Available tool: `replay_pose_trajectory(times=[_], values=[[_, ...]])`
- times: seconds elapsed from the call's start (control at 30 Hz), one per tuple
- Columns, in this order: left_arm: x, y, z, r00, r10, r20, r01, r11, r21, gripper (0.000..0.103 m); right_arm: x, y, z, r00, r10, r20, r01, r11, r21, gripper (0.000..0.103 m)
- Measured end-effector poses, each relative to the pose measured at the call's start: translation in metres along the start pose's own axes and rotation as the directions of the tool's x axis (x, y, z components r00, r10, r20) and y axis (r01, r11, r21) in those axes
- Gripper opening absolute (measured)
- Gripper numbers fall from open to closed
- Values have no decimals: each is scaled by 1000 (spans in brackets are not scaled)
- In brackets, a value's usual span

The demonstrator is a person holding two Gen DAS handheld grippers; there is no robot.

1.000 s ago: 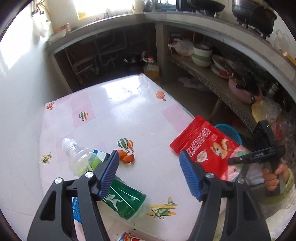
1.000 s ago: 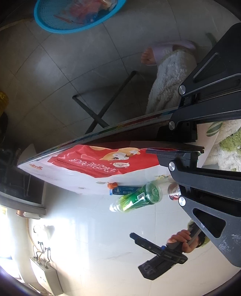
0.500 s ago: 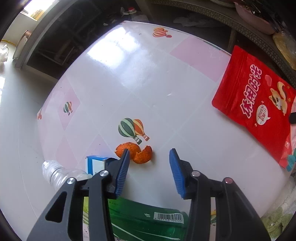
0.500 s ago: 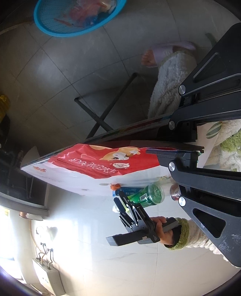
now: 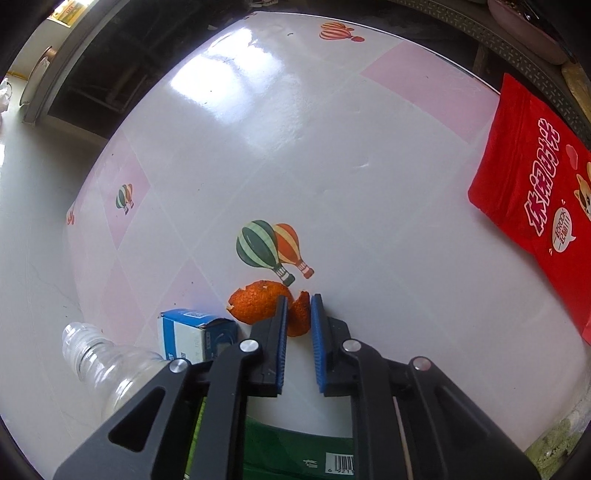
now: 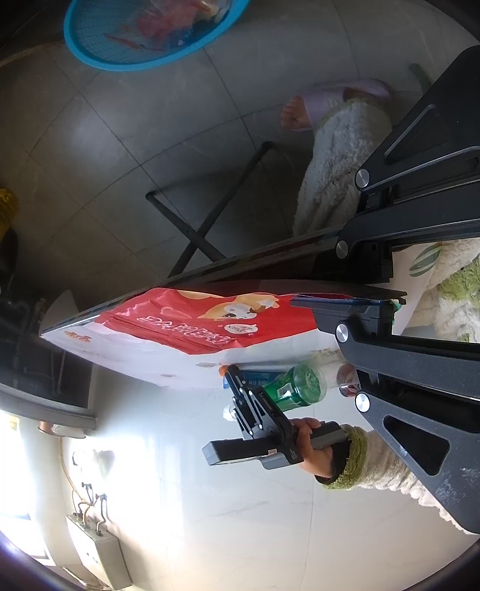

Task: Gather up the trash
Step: 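Carry snack bag and orange peel to the blue wastebasket and open both tools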

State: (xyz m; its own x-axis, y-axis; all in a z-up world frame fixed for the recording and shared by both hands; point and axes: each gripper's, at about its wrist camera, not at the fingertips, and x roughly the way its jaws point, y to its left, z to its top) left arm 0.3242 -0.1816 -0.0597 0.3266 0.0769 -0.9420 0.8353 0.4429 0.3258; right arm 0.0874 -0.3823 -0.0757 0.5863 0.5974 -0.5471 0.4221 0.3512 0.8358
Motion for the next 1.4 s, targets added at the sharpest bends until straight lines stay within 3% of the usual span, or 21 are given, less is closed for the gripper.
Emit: replay_pose_trajectory(times=[0.33,0.57,0.67,1.03,1.4], values=[[-32,7,2,996,-10,89,15,998,-59,7,-1,1,-1,1000,2,11,-2,1000,4,4],[-73,15,-7,971,-80,226,115,983,-144,7,-8,6,-3,999,24,25,-23,1000,-17,3],[-87,10,-10,961,-78,264,121,981,-152,7,-13,10,-4,999,33,34,-32,999,-26,3],[-141,-28,-6,895,-181,407,246,963,-112,7,-49,18,-9,990,23,136,-15,998,-57,2],[-166,-99,37,830,-329,451,349,936,40,7,-99,-2,-18,961,-5,276,7,1000,-6,2]])
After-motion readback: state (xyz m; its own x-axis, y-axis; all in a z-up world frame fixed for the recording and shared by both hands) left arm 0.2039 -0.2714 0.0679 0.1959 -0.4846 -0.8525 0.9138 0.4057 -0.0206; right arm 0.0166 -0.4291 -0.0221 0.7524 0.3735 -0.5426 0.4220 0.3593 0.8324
